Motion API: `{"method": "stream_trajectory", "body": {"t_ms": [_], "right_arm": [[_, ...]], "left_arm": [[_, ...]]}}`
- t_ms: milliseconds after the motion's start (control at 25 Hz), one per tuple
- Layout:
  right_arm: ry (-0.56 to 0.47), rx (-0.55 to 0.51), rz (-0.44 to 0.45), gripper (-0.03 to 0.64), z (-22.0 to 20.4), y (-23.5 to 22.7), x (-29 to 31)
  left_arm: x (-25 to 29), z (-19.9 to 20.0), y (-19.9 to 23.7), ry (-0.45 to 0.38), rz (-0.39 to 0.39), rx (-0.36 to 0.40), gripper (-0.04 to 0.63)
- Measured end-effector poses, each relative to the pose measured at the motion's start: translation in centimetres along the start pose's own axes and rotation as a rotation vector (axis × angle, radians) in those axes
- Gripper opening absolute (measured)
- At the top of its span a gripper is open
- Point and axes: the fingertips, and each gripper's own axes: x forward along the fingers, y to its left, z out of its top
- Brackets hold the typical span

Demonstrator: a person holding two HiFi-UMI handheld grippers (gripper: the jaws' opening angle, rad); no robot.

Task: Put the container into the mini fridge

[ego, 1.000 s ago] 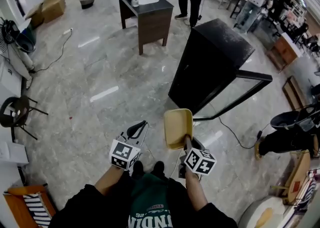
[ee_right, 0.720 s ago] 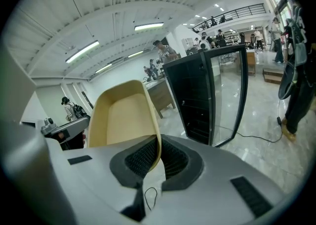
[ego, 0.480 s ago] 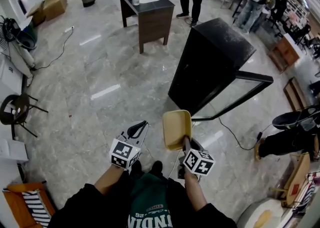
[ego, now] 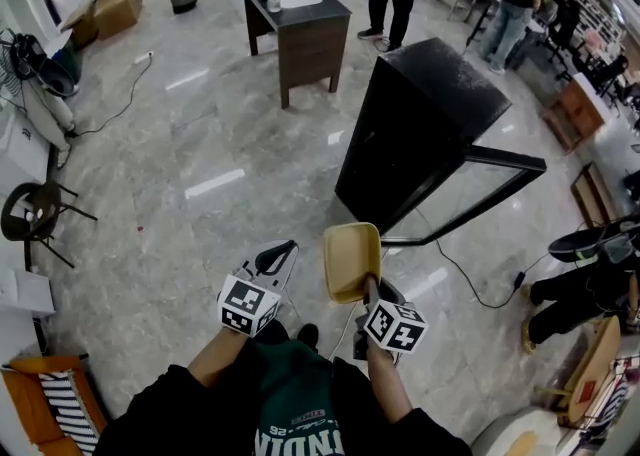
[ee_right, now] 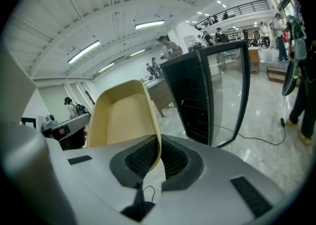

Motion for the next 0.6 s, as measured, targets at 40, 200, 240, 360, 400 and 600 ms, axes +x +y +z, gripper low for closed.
{"method": "stream_trajectory", "body": {"t_ms": [40, 200, 240, 360, 400, 600], "right_arm": [[0.002, 0.000, 0.003, 0.040, 0.1, -0.2, 0.1], [0.008, -0.006, 0.020, 0.040, 0.7, -0.4, 0.9], [0.008, -0.009, 0.023, 0.040, 0.9, -0.3, 1.1], [0.007, -0.012, 0.025, 0.040, 1.5, -0.4, 1.6], [0.005, -0.012, 0.026, 0.040, 1.7, -0.4, 1.8], [-0.001, 0.004, 0.013, 0.040, 2.7, -0.9, 3.4]], "left_arm": [[0.2, 0.1, -0.1, 0.000, 0.003, 0.000, 0.025], [1.0, 0.3, 0.4, -0.004, 0.013, -0.011, 0.023], [1.2, 0.4, 0.5, -0.005, 0.016, -0.013, 0.023], [1.8, 0.6, 1.0, -0.007, 0.020, -0.015, 0.023], [2.1, 0.7, 1.2, -0.008, 0.020, -0.017, 0.023], [3.9, 0.9, 2.4, -0.004, 0.002, -0.023, 0.023]]}}
